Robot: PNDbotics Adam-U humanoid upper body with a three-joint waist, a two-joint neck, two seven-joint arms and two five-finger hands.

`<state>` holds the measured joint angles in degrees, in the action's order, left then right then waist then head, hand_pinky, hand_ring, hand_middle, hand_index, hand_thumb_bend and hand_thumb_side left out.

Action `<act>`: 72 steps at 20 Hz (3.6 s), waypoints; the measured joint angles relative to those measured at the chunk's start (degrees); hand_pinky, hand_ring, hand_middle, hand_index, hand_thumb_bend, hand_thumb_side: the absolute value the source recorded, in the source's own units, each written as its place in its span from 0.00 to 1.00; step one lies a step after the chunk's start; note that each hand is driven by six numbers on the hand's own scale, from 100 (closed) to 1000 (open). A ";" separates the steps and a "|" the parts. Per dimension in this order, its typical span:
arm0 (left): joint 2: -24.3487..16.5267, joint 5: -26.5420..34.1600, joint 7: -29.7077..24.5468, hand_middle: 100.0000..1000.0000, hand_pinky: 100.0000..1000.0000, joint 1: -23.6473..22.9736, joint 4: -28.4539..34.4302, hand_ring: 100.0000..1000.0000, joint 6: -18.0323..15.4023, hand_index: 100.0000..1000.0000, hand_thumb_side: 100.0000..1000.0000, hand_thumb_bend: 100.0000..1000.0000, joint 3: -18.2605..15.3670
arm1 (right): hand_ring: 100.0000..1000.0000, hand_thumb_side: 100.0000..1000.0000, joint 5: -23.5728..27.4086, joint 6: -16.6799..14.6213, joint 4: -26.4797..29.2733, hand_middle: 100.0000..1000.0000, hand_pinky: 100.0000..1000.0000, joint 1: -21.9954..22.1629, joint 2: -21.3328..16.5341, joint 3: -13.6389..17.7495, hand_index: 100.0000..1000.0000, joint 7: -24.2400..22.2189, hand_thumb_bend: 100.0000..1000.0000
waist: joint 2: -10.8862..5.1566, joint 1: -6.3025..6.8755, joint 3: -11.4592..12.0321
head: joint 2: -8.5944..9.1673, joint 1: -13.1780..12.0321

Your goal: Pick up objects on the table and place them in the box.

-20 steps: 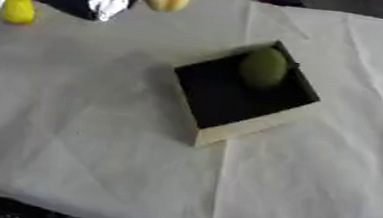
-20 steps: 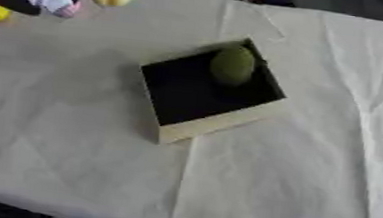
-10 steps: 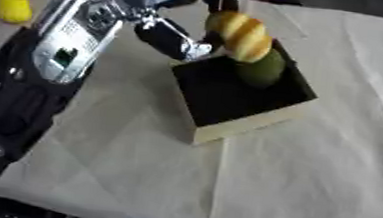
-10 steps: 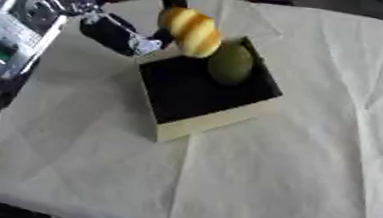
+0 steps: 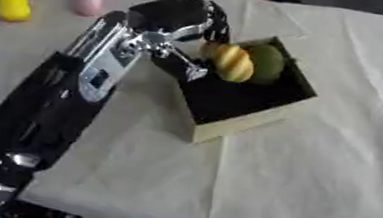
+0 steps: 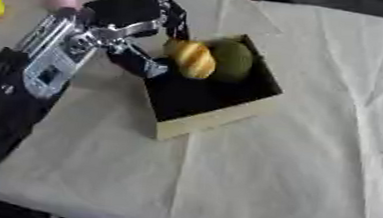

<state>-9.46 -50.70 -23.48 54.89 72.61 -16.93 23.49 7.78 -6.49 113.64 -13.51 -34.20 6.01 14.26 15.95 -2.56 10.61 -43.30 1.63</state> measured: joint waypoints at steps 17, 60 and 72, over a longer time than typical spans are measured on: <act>-6.36 7.91 -0.91 0.71 0.79 2.70 9.76 0.79 5.93 0.83 0.00 0.10 -5.35 | 0.73 0.62 -0.04 0.28 0.00 0.66 0.89 0.95 0.13 -0.02 0.75 0.15 0.00 | 0.00 0.32 0.61 | -0.08 0.57; -26.62 -4.88 17.30 0.72 0.78 8.03 -39.00 0.81 25.06 0.83 0.00 0.30 -27.21 | 0.73 0.64 -2.05 0.06 0.00 0.66 0.90 -1.63 0.73 -1.17 0.75 -0.55 0.00 | 5.52 0.36 -3.52 | 5.12 -5.14; -26.63 -5.40 17.12 0.50 0.61 8.05 -36.06 0.60 23.39 0.54 0.00 0.01 -25.71 | 0.73 0.64 -2.08 0.40 0.00 0.66 0.90 -1.46 1.14 -1.46 0.75 -0.63 0.00 | 5.55 0.37 -3.07 | 4.90 -4.89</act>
<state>-36.09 -56.10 -6.36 62.94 36.55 6.46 -2.22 5.71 -6.09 113.64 -14.97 -33.07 4.56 13.64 21.51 -2.18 7.54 -38.40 -3.26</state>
